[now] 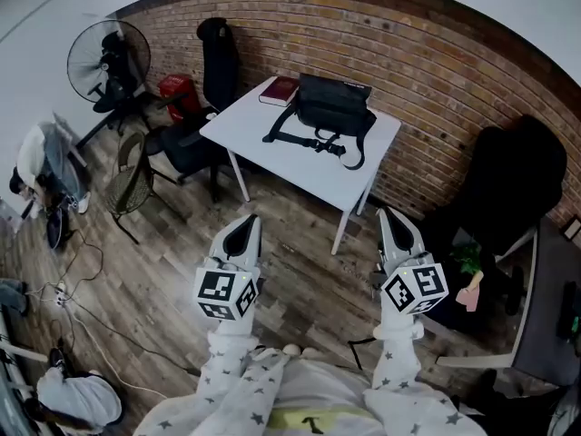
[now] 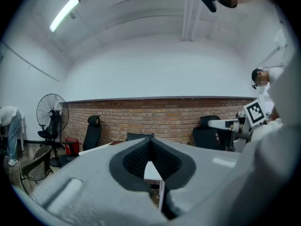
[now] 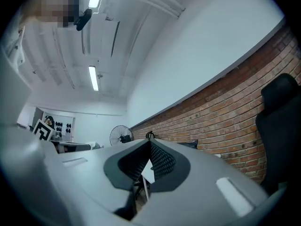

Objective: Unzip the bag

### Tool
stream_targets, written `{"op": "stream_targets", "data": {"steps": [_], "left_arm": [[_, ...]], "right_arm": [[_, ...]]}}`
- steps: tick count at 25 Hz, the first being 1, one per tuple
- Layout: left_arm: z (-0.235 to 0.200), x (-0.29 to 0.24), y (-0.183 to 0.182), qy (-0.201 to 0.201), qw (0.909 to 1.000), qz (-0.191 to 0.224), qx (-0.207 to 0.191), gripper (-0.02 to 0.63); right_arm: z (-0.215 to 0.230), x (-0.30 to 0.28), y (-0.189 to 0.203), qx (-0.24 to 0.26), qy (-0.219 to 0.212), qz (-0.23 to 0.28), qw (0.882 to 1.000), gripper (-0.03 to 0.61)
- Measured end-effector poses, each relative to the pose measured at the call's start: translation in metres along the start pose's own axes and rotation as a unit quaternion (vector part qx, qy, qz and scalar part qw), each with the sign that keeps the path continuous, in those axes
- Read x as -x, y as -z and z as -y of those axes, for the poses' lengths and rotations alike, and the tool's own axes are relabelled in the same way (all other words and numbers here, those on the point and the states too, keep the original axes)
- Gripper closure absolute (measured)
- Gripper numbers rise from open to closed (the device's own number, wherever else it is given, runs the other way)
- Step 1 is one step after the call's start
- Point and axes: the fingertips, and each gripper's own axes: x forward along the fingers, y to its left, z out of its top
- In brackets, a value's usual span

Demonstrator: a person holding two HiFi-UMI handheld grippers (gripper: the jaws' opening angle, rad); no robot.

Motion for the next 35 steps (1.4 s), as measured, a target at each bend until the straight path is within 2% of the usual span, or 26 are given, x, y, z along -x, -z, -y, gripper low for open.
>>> {"op": "stream_targets", "data": {"steps": [9,17,27,35], "left_arm": [[0.022,-0.008,0.007,0.002,1.0,-0.005,0.004,0.615],[0.018,-0.017,0.008,-0.02,0.9997,-0.01,0.005,0.615],[-0.013,-0.045,0.015,-0.038,0.9991,-0.019,0.011,0.614],[-0.06,-0.109,0.023,-0.023,0.9993,-0.022,0.018,0.615]], "right_arm": [[0.018,0.007,0.004,-0.008,-0.007,0.002,1.0,0.583],[0.025,0.0,0.009,-0.005,-0.014,-0.008,1.0,0.583],[0.048,-0.032,0.022,-0.014,0.001,-0.01,1.0,0.582],[0.07,-0.102,0.037,-0.016,0.017,-0.01,1.0,0.583]]}}
